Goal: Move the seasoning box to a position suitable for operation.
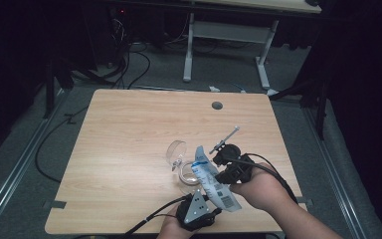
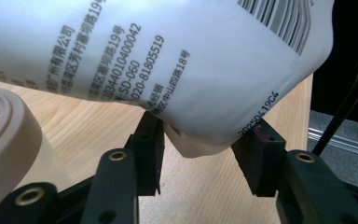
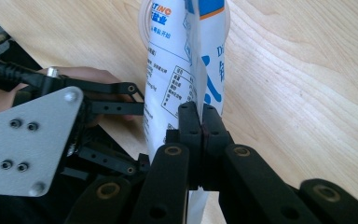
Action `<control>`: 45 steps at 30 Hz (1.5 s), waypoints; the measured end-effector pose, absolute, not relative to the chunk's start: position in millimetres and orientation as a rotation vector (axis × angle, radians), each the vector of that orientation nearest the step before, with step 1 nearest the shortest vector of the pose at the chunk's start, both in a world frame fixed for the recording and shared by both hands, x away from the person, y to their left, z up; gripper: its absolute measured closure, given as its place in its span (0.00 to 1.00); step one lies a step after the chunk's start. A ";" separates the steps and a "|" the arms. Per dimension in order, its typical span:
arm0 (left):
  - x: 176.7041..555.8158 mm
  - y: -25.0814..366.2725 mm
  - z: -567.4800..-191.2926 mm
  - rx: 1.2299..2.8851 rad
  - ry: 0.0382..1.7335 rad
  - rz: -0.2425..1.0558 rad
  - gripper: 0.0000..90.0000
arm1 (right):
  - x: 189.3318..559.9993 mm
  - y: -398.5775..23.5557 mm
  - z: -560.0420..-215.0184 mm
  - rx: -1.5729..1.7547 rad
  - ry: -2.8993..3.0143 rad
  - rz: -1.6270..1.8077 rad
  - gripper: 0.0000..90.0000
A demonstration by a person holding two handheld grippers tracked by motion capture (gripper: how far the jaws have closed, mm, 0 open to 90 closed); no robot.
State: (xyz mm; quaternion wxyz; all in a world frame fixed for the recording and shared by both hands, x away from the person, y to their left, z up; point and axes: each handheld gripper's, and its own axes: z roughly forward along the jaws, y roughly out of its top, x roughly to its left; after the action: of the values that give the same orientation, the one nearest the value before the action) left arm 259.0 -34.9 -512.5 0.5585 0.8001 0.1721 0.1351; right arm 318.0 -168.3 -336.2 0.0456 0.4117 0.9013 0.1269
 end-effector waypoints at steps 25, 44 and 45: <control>251.3 -33.0 -505.2 1.876 0.445 0.274 0.69 | 320.8 -161.7 -337.2 1.187 2.754 0.377 1.00; 248.6 -33.5 -499.8 1.874 0.431 0.301 0.69 | 328.8 -154.0 -338.5 1.149 2.744 0.370 1.00; 248.4 -34.2 -499.4 1.881 0.427 0.311 0.69 | 328.9 -153.8 -338.4 1.148 2.746 0.370 1.00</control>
State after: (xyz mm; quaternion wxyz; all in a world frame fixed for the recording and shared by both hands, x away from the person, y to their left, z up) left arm 248.4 -34.2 -499.4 0.5596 0.7979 0.1813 0.1318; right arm 328.9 -153.8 -338.4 0.0713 0.3817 0.9133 0.1230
